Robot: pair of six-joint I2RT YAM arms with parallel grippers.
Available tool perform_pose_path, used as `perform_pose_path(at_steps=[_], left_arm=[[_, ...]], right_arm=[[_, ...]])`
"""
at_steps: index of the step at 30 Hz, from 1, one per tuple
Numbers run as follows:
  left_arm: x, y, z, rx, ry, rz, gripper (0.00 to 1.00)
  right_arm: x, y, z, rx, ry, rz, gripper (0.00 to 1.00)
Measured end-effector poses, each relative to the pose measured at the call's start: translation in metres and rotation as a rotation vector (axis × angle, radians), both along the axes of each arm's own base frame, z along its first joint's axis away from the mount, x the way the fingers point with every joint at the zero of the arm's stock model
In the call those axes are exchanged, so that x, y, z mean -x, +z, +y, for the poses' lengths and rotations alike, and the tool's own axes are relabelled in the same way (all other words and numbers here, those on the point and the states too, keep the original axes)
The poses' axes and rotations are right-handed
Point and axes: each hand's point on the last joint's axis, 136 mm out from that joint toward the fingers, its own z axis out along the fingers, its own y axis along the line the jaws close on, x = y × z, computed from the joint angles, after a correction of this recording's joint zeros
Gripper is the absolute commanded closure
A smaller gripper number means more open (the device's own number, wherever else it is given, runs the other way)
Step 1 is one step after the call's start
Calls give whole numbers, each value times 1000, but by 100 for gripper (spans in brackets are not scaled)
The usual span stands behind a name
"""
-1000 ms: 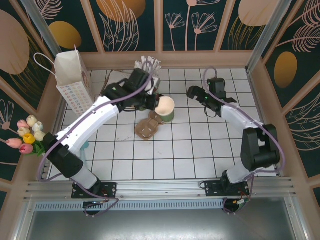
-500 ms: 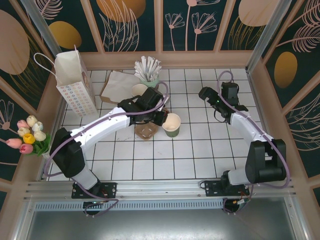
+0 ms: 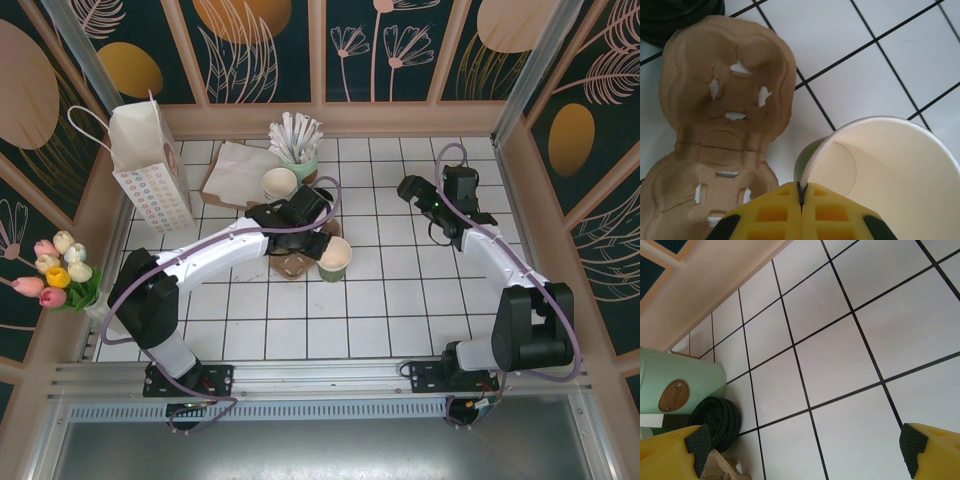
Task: Pack the takeout coffee
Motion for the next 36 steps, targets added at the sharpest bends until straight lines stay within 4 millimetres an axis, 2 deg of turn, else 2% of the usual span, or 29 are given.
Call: perform_pose_path(at_steps=[5,7,14,17,20,24,27,32,36], left_arm=[[7,-19,9,-34,4,24,91],[6,-18,9,-28,6,17,88],[8,-22,10,-30,3,22,71],[8,-19,10,-22,7,19,58],[8,-10,8,-1,8,9,42],[7,9,6,49,23,-19,15],[2,34,5,111,55,-74,2],[-16,89,18,240,228,-203,2],[-32,123,38,321,425,-285,2]], right_arm=[[4,-7,1,-1,6,17,1],[4,-7,2,-1,9,18,1],[5,-7,7,8,39,12,1],[8,-7,21,16,101,6,1],[8,-11,47,29,209,7,4],[-4,-20,89,24,363,27,18],[-22,-27,118,9,436,45,24],[-45,-41,147,-64,431,120,28],[-47,-51,164,-99,390,188,33]])
